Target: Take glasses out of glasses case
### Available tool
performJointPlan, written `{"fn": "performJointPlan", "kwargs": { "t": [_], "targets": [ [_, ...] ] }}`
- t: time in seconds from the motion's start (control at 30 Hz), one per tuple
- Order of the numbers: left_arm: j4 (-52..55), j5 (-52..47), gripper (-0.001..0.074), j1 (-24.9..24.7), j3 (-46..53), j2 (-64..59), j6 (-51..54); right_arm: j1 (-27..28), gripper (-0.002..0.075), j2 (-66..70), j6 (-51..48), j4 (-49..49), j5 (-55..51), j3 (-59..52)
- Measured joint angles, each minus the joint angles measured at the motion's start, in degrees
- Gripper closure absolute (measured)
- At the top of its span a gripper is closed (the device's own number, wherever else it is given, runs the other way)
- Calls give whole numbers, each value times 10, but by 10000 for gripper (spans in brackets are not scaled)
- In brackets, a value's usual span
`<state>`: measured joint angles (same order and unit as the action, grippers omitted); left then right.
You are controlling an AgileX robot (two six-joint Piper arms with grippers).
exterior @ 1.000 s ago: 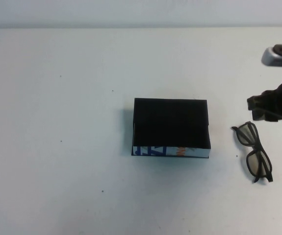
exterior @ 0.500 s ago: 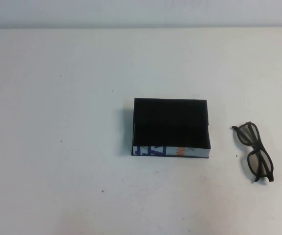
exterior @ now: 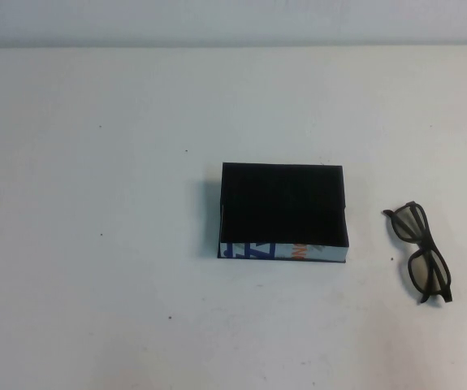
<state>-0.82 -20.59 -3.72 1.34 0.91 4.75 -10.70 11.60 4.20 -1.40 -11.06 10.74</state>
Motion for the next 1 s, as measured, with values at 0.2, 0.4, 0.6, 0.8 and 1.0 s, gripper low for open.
{"fn": "performJointPlan", "kwargs": {
  "t": [0.2, 0.4, 0.6, 0.8, 1.0],
  "targets": [
    [0, 0, 739, 0, 0, 0, 0, 112, 742, -55, 6, 26, 73, -97],
    [0, 0, 739, 0, 0, 0, 0, 127, 742, -108, 9, 28, 57, -122],
    [0, 0, 739, 0, 0, 0, 0, 94, 743, -121, 10, 28, 0, -123],
    [0, 0, 739, 0, 0, 0, 0, 56, 743, -121, 19, 28, -49, -123],
    [0, 0, 739, 0, 0, 0, 0, 55, 743, -121, 25, 28, -66, -124]
  ]
}}
